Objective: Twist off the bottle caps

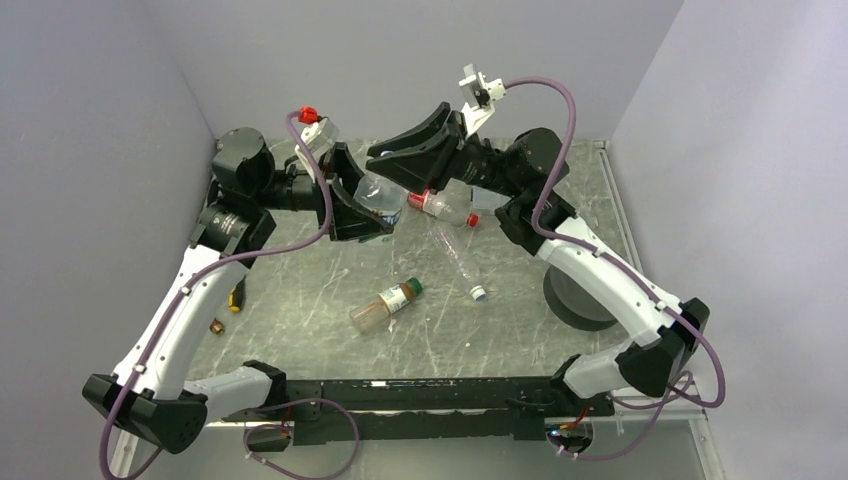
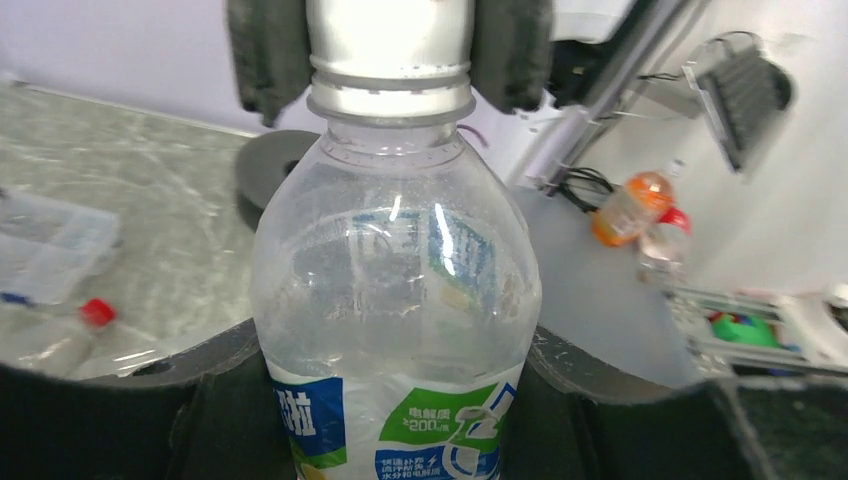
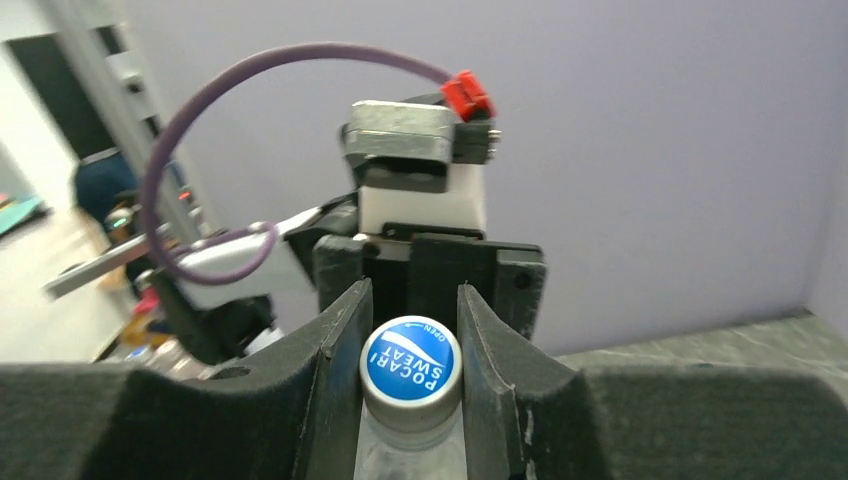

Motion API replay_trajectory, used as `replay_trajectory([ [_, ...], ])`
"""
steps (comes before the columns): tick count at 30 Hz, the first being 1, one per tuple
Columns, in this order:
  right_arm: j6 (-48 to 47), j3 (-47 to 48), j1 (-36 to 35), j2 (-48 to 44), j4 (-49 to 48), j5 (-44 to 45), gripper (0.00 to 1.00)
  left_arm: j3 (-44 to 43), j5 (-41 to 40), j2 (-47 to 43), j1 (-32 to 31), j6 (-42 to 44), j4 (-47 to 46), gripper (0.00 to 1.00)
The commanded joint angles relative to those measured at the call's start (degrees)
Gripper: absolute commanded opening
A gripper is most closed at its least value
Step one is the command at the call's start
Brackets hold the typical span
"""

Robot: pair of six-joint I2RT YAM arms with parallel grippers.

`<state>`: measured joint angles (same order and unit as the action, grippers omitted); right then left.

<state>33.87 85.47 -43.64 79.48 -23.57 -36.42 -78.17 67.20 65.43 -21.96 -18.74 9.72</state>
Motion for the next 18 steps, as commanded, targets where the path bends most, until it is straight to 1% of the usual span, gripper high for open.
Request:
replay_trajectory([
  [1,8.40,3.89,0.66,1.77,-14.70,-19.99,0.00,-2.89,9.46,0.24,0.16,-8.85,-7.75,0.12],
  [3,9.35,4.37,0.66,2.68,-15.88,-22.39,0.00,-3.01,9.89,0.62,0.16,-10.64,-8.82,0.12],
  [6,10.49,3.41,0.66,3.42,-18.54,-23.60,0.00,-3.34,10.32,0.84,0.16,-11.60,-9.27,0.12],
  [8,9.65,2.75,0.66,3.73,-18.37,-22.87,0.00,-3.47,10.42,0.84,0.16,-11.24,-9.28,0.12],
  [9,7.93,2.45,0.66,3.64,-16.58,-21.30,0.01,-3.55,10.39,0.84,0.16,-10.66,-8.85,0.12],
  [10,4.56,2.40,0.61,3.19,-12.92,-17.17,0.09,-3.64,10.53,0.95,0.16,-9.81,-7.96,0.12],
  [11,-0.08,2.74,0.28,2.37,-6.83,-12.51,0.22,-3.80,10.72,0.93,0.16,-8.48,-6.67,0.12],
  [12,-5.02,2.77,-0.42,1.31,-1.22,-7.18,0.38,-3.93,10.74,1.01,0.16,-6.81,-5.09,0.12],
  [13,-8.51,2.28,-1.12,0.27,2.80,-1.63,0.60,-3.88,10.72,0.93,0.16,-5.38,-3.84,0.12],
  [14,-10.20,1.60,-1.40,-0.85,5.01,2.63,0.70,-3.89,10.29,0.86,0.16,-3.76,-2.39,0.12],
  [15,-10.89,0.80,-1.40,-1.90,5.89,6.06,0.75,-4.22,9.70,0.72,0.16,-0.70,0.42,0.12],
  [16,-11.63,0.27,-1.44,-2.85,7.23,9.59,0.81,-4.73,8.33,0.40,0.16,2.22,3.41,0.13],
  [17,-11.93,-0.15,-1.46,-3.83,8.34,12.38,0.83,-4.89,6.86,0.14,0.16,5.06,5.80,0.14],
  [18,-12.13,-0.38,-1.52,-4.70,9.35,15.73,0.90,-4.79,4.86,-0.20,0.16,7.53,7.46,0.14],
])
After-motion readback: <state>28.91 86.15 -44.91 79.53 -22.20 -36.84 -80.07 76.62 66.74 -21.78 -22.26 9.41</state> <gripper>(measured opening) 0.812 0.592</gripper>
